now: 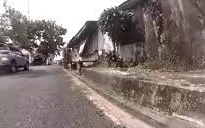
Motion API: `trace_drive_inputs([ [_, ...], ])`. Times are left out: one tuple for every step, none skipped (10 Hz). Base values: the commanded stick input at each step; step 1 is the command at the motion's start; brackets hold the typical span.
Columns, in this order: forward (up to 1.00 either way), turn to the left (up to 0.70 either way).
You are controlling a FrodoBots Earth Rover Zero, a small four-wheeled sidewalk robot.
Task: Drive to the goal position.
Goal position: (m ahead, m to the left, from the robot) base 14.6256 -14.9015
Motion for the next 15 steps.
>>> trace_drive_inputs([
  [0.0,0.05],
  [0.0,0.17],
  [0.0,0.52],
  [0.0,0.7],
  [0.0,0.7],
  [0.0,0.7],
  [0.0,0.7],
  [0.0,0.7],
  [0.0,0.7],
  [0.0,0.7],
  [0.0,0.7],
  [0.0,0.7],
  [0.69,0.07],
  [0.7,0.01],
  [0.7,0.0],
])
